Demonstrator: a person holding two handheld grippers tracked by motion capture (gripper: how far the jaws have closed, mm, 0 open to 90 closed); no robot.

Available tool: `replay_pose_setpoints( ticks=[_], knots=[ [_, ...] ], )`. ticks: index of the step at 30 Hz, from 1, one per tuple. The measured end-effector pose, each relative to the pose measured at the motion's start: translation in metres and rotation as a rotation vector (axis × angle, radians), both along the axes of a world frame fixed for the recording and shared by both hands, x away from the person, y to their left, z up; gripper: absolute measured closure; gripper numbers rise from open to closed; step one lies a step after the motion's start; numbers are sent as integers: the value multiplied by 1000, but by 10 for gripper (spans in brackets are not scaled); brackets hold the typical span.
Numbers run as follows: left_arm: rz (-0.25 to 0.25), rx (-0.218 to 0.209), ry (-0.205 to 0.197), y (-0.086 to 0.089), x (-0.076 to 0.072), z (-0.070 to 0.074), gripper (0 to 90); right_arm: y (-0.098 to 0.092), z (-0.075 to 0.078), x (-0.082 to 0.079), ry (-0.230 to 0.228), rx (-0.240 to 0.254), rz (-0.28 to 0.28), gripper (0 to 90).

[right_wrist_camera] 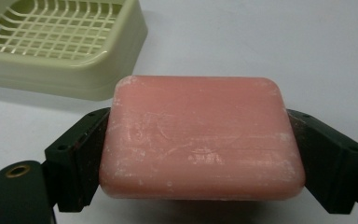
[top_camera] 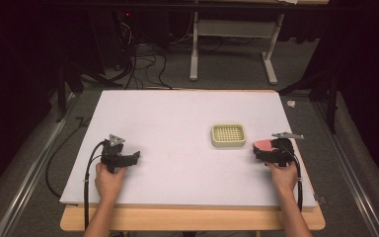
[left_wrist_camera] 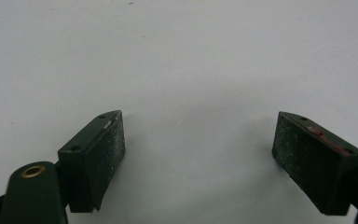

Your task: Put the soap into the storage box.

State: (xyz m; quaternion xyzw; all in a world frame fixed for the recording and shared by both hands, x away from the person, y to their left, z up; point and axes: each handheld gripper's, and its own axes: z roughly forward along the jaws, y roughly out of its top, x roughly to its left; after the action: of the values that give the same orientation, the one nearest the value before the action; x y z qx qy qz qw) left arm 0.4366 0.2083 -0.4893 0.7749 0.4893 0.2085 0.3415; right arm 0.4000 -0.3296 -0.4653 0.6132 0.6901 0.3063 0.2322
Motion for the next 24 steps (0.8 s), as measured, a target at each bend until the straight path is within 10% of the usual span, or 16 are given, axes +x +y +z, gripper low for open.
replay_pose_setpoints(
  ticks=[24],
  knots=[
    [0,0,0,0,0,0,174,9,19,-14,-37,83,109,136]
  ],
)
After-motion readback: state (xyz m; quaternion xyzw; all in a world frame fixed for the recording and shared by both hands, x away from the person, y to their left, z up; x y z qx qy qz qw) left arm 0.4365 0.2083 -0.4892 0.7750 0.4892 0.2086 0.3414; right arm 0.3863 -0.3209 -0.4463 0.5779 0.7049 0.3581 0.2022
